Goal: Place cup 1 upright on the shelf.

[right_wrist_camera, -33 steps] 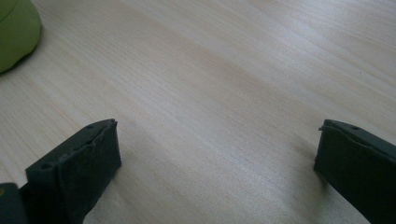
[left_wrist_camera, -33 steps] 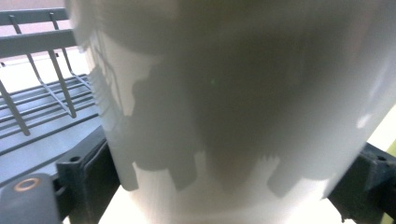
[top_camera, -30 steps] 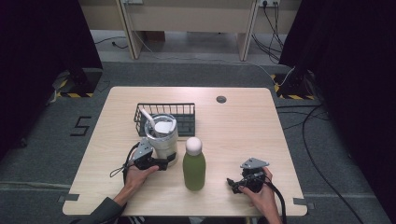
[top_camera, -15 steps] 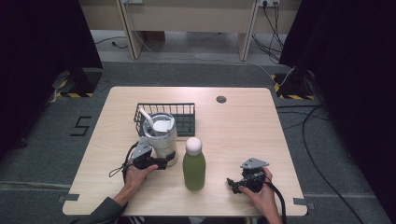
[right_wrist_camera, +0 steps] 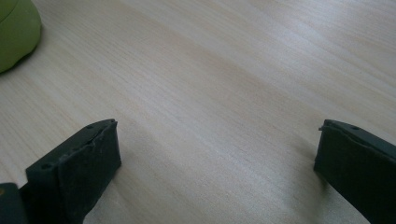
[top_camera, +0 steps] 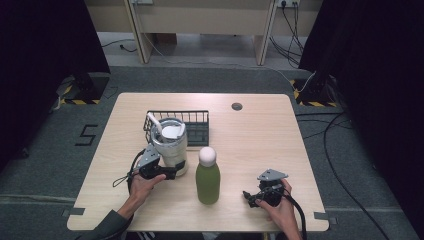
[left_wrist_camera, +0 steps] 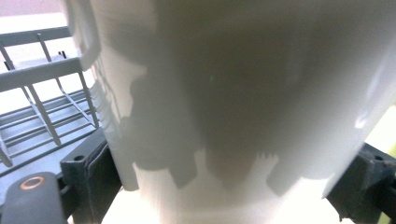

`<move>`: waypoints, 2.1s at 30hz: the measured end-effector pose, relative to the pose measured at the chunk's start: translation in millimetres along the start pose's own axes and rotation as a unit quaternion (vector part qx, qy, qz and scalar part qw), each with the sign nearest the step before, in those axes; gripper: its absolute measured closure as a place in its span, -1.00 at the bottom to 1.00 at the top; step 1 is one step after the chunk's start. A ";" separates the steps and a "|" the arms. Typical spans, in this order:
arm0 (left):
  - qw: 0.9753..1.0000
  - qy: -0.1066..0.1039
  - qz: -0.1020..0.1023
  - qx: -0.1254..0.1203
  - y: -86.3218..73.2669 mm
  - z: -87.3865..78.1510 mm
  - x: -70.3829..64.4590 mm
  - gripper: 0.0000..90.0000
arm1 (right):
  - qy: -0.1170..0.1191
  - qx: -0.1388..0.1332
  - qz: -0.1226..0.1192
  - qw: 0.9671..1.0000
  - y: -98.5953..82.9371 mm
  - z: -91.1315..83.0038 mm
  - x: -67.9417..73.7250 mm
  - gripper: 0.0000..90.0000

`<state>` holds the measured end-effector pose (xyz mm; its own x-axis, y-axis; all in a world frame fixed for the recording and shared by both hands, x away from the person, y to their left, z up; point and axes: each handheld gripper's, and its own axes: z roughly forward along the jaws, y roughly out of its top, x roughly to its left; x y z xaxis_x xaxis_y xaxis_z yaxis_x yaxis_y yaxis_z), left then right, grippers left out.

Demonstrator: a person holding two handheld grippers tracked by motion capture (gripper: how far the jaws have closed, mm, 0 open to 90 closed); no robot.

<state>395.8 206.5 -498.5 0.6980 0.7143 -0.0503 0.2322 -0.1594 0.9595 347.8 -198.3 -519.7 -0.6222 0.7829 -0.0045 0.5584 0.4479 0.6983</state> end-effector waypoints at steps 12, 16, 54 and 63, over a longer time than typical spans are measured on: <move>1.000 -0.003 -0.002 0.012 5.6 -1.1 2.9 -0.74 | 0.000 0.000 0.000 1.000 0.0 0.0 0.0 -0.99; 1.000 -0.003 -0.001 0.010 7.6 -1.8 3.8 -0.74 | 0.000 0.000 0.000 1.000 0.0 0.0 0.0 -0.99; 0.999 0.031 0.010 -0.012 82.9 -29.6 42.1 -0.74 | 0.000 -0.001 -0.001 1.000 0.0 0.1 -0.3 -0.99; 0.999 0.036 0.004 -0.017 97.4 -23.8 51.5 -0.74 | 0.000 0.000 -0.001 1.000 0.0 0.0 -0.2 -0.99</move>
<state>438.3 244.0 -401.1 0.6490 0.7605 -0.0228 0.2026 -0.1438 0.9687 347.9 -198.4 -519.6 -0.6232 0.7820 -0.0057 0.5576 0.4495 0.6979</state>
